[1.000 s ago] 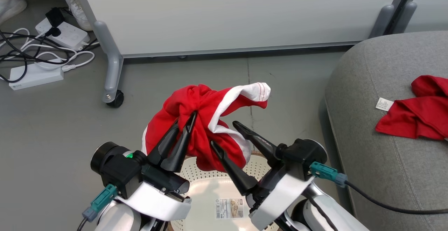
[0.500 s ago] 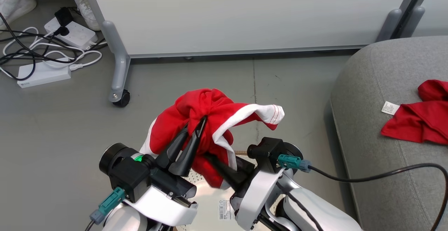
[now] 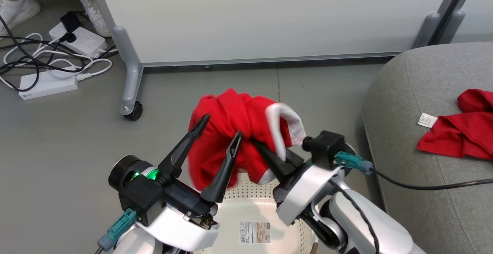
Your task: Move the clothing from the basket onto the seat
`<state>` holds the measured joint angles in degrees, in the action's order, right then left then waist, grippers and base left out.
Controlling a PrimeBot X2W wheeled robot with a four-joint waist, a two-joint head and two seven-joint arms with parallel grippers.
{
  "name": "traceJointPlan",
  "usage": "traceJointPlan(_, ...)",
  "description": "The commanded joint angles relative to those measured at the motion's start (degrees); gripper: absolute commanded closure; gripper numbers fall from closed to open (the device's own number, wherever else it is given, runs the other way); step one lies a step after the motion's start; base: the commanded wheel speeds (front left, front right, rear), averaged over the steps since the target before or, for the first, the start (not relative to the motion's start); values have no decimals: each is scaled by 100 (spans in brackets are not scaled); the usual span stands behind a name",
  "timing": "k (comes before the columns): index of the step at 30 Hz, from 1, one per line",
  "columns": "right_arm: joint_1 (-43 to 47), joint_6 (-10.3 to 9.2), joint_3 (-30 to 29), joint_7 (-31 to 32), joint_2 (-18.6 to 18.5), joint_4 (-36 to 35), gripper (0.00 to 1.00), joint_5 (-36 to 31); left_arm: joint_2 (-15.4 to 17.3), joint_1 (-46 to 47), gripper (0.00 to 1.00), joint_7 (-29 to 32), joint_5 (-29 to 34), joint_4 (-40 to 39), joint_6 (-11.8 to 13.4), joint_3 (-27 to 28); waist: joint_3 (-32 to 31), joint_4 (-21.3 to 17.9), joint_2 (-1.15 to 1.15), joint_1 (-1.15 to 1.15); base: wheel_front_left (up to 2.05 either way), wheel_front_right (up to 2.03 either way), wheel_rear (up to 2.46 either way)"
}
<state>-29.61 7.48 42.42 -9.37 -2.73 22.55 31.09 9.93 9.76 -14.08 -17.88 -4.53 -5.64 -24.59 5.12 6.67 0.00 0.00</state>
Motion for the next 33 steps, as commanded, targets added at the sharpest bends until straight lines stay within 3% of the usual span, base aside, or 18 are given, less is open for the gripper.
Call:
traceJointPlan(1,94,3,-162,-68,-34,15,100,-96,44,44,0,-10,41,-54,20,-15,-9,-34,0,0,0,0,0)
traceJointPlan(17,740,3,-1950,-14,-31,-45,100,-875,545,-338,0,301,441,-21,-91,-783,101,-675,0,0,0,0,0)
traceJointPlan(33,1133,3,-2338,1,-34,-276,100,-940,948,-370,0,378,495,242,-118,-1252,364,-1760,0,0,0,0,0)
